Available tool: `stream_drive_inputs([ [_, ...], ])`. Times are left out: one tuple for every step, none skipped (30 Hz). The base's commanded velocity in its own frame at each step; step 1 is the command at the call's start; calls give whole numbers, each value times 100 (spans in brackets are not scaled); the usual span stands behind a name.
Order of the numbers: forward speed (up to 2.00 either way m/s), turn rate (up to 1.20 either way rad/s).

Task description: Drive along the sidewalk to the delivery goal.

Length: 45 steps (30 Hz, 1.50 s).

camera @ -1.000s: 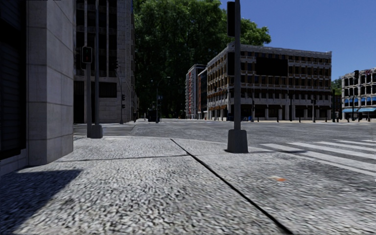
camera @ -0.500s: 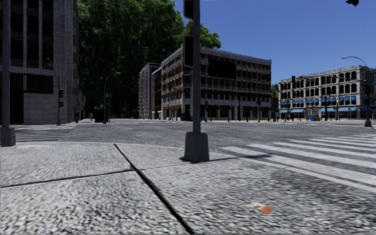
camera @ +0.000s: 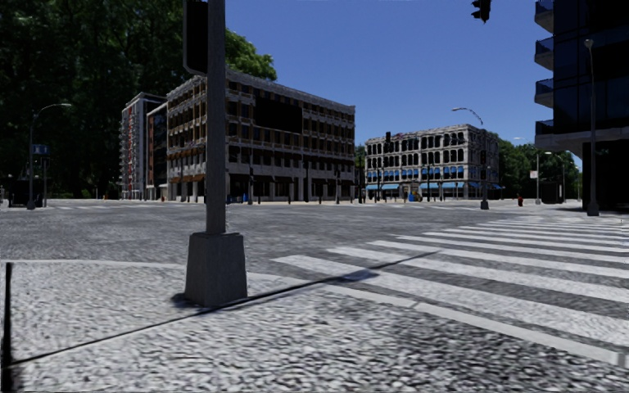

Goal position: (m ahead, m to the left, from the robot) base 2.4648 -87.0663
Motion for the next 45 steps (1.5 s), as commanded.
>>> stream_drive_inputs([
  [200,-69],
  [200,-69],
  [200,-69],
  [200,-69],
  [200,-69],
  [200,-69],
  [200,-69],
  [200,-69],
  [200,-69],
  [200,-69],
  [200,-69],
  [200,-69],
  [200,-69],
  [200,-69],
  [200,-69],
  [200,-69],
  [200,-69],
  [200,-69],
  [198,-69],
  [187,-69],
  [173,-69],
  [173,-69],
  [167,-69],
  [165,-69],
  [164,-69],
  [164,-69],
  [164,-69],
  [160,-69],
  [156,-69],
  [149,-69],
  [143,-69],
  [143,-69],
  [138,-68],
  [136,-67],
  [134,-63],
  [133,-59],
  [129,-20],
  [129,-20],
  [128,-13],
  [128,-3],
  [127,0],
  [126,0],
  [126,0],
  [126,0],
  [125,0],
])
